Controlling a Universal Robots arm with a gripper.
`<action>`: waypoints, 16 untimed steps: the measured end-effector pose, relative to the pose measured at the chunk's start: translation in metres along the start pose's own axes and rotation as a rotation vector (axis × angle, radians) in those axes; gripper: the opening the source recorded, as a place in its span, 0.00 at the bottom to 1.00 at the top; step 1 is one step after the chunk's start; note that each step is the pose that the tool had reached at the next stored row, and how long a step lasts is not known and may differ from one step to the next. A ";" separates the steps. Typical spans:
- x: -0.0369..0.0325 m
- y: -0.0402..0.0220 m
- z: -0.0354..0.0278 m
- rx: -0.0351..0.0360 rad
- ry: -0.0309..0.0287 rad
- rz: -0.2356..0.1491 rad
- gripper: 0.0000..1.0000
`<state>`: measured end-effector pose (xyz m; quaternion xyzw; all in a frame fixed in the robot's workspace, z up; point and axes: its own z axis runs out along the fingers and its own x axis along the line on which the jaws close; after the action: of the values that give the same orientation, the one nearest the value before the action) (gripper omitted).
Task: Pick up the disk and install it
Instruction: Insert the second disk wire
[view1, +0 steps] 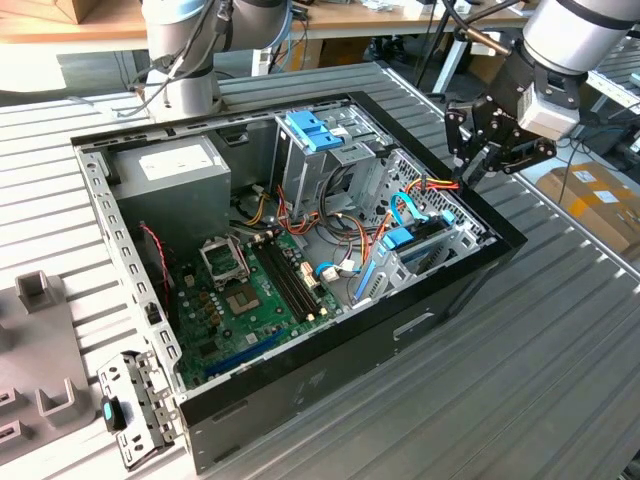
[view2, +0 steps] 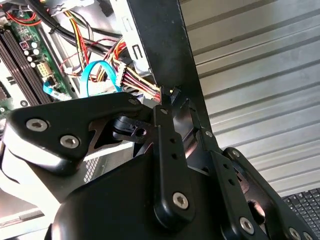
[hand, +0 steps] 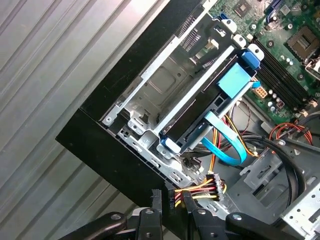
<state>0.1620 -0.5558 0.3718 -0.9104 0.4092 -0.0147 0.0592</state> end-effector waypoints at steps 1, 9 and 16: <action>0.0000 0.0000 0.0000 0.0000 0.0000 0.000 0.30; -0.0073 -0.0064 0.0014 -0.0420 0.0469 -0.005 0.30; -0.0096 -0.0082 0.0033 -0.0506 0.0565 -0.006 0.30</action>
<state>0.1619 -0.5429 0.3697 -0.9121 0.4082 -0.0303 0.0245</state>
